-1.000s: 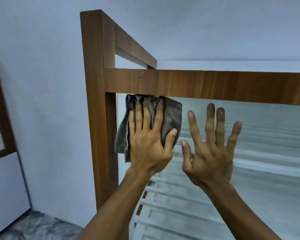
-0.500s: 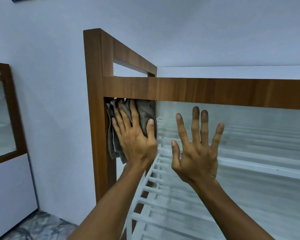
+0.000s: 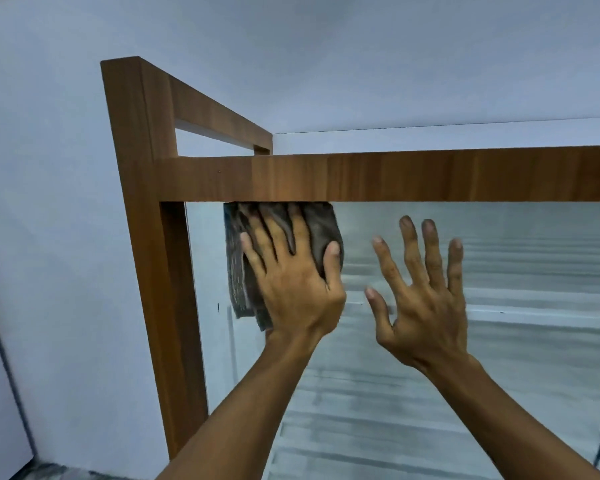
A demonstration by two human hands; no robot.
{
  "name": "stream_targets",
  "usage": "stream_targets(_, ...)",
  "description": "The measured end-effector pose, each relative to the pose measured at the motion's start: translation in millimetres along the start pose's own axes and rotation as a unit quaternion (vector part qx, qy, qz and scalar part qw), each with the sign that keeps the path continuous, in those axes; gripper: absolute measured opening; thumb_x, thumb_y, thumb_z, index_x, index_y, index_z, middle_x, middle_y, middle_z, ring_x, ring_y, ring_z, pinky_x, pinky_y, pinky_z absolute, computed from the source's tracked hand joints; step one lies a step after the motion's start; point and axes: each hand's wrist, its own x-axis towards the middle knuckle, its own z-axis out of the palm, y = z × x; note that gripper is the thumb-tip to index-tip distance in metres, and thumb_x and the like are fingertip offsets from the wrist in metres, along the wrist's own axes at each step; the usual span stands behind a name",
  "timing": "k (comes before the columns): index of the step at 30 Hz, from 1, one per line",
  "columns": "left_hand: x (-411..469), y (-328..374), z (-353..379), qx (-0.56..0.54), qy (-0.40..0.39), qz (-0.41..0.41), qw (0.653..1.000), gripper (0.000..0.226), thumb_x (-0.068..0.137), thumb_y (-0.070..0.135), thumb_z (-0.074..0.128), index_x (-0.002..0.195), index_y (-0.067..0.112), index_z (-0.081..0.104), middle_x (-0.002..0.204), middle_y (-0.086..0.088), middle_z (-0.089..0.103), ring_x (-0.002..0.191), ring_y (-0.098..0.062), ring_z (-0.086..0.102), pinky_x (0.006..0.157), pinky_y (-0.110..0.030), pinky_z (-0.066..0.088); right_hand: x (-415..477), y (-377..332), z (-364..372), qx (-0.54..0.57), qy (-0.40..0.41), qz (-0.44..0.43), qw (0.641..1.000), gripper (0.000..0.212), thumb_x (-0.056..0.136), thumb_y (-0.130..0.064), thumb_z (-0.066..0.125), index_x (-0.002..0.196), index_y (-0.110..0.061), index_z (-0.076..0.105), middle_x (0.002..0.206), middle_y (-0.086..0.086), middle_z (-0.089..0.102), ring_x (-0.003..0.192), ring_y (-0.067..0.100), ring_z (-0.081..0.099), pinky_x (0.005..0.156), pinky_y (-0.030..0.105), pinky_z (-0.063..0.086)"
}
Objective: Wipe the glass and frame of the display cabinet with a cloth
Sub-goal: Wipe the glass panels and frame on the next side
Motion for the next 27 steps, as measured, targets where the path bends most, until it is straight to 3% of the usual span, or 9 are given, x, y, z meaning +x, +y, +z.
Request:
stream_targets(2,-2,-14,0,0.016,-0.016,0.105,0.994,0.076,0.102,0.054,0.040,0.165,0.018,0.019,0.172,-0.017,0.014,0.161,-0.036,0.004,0.130,-0.055,-0.001,0,-2,1,-0.015,-0.005,-0.002,1.000,0.069,0.100,-0.047,0.043,0.161,-0.017,0.030,0.169,0.019,0.016,0.159,0.038,0.006,0.126,0.060,0.001)
stream_targets(3,-2,-20,0,0.018,-0.004,0.102,0.995,0.076,0.101,0.054,0.041,0.165,0.019,0.019,0.172,-0.013,0.011,0.161,-0.034,0.003,0.130,-0.055,-0.001,0,-3,1,-0.016,-0.006,-0.002,1.000,0.069,0.101,-0.047,0.042,0.161,-0.017,0.030,0.169,0.019,0.015,0.159,0.038,0.005,0.126,0.061,0.001)
stream_targets(7,-4,21,3,-0.013,0.022,-0.078,0.997,0.077,0.103,0.052,0.039,0.166,0.014,0.017,0.174,-0.018,0.007,0.161,-0.037,-0.001,0.129,-0.060,-0.002,-1,-2,1,-0.012,-0.010,-0.002,1.000,0.068,0.100,-0.043,0.043,0.161,-0.016,0.030,0.170,0.019,0.014,0.159,0.038,0.004,0.127,0.060,0.000)
stream_targets(10,-13,35,7,-0.015,-0.028,0.102,0.994,0.076,0.102,0.050,0.040,0.165,0.017,0.016,0.172,-0.019,0.015,0.161,-0.036,0.002,0.129,-0.057,-0.003,-1,1,-3,0.040,-0.005,-0.019,0.999,0.068,0.095,-0.035,0.050,0.158,-0.013,0.035,0.168,0.020,0.018,0.159,0.037,0.007,0.128,0.058,0.004)
stream_targets(12,-10,16,6,-0.008,-0.026,0.140,0.990,0.076,0.101,0.051,0.039,0.165,0.016,0.015,0.172,-0.018,0.016,0.161,-0.033,0.000,0.129,-0.056,-0.004,-4,12,-11,0.062,-0.009,-0.031,0.998,0.068,0.095,-0.034,0.057,0.156,-0.011,0.039,0.168,0.022,0.020,0.159,0.037,0.011,0.129,0.054,0.009)
stream_targets(16,-10,20,8,-0.007,0.029,-0.055,0.998,0.076,0.103,0.048,0.038,0.166,0.010,0.017,0.173,-0.021,0.010,0.161,-0.039,0.001,0.129,-0.061,0.000,-12,61,-32,-0.024,-0.005,0.010,1.000,0.070,0.095,-0.049,0.055,0.157,-0.019,0.040,0.167,0.023,0.021,0.157,0.041,0.012,0.126,0.063,0.008)
stream_targets(18,-13,51,11,-0.005,0.029,-0.092,0.995,0.076,0.104,0.047,0.039,0.166,0.008,0.017,0.172,-0.023,0.008,0.160,-0.042,0.002,0.128,-0.063,0.001,-15,76,-34,-0.055,-0.020,0.013,0.998,0.072,0.098,-0.058,0.046,0.159,-0.024,0.035,0.169,0.020,0.019,0.157,0.043,0.009,0.123,0.070,0.003)
stream_targets(23,-26,74,22,0.013,-0.032,0.155,0.987,0.075,0.102,0.052,0.041,0.165,0.017,0.022,0.172,-0.020,0.018,0.160,-0.040,0.007,0.129,-0.061,0.001,-16,79,-35,-0.020,-0.029,-0.006,0.999,0.071,0.099,-0.054,0.046,0.161,-0.023,0.030,0.170,0.019,0.015,0.158,0.042,0.005,0.124,0.067,0.002)
stream_targets(27,-31,113,25,-0.014,0.009,-0.059,0.998,0.077,0.103,0.049,0.041,0.166,0.012,0.015,0.173,-0.022,0.008,0.160,-0.040,0.000,0.128,-0.061,-0.002,-20,103,-48,0.017,-0.024,-0.035,0.999,0.070,0.098,-0.048,0.058,0.158,-0.018,0.038,0.168,0.021,0.020,0.158,0.039,0.011,0.128,0.058,0.009)
